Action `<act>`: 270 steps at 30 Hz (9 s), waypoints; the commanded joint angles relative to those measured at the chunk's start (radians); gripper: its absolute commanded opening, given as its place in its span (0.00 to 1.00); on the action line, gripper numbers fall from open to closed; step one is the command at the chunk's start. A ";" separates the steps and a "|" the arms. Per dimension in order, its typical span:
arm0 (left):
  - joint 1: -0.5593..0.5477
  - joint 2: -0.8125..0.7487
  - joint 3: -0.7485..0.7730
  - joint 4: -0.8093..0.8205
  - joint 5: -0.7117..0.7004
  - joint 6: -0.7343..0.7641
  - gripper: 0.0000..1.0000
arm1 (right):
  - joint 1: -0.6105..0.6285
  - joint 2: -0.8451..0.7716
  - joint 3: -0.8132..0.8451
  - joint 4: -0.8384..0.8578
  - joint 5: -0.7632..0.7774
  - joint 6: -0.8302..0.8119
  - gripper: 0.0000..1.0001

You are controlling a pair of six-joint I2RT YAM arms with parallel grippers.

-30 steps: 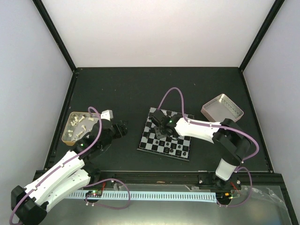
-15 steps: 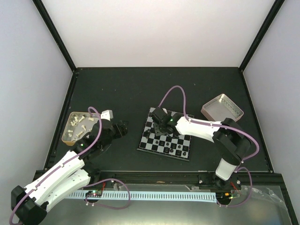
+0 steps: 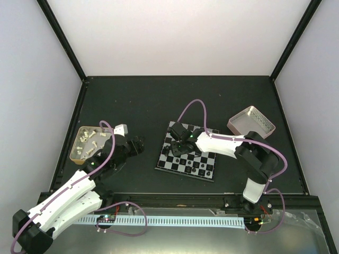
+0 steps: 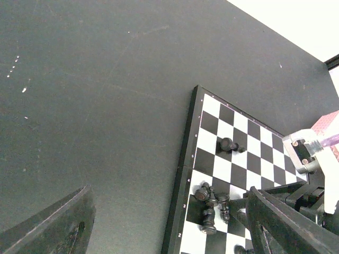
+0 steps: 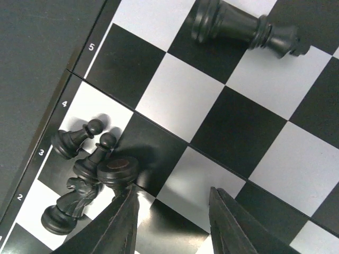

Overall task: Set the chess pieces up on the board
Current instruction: Pick up the chess piece from the chessboard, then place the chess piece on the chessboard, then pick up the chess piece from the chessboard, then place the chess piece on the chessboard.

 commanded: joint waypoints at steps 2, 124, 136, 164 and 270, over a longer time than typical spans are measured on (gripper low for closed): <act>0.010 -0.015 -0.006 0.002 0.003 -0.006 0.79 | -0.003 -0.034 0.025 0.025 -0.027 -0.011 0.39; -0.355 0.831 0.494 -0.298 0.290 0.185 0.02 | -0.116 -0.860 -0.438 0.137 0.233 0.367 0.63; -0.387 0.947 0.550 -0.302 0.330 0.204 0.06 | -0.118 -0.844 -0.437 0.147 0.233 0.354 0.64; -0.402 1.001 0.602 -0.320 0.253 0.204 0.15 | -0.119 -0.832 -0.441 0.149 0.213 0.353 0.64; -0.199 0.462 0.420 -0.086 0.274 0.366 0.05 | -0.126 -0.678 -0.326 0.424 -0.590 0.036 0.72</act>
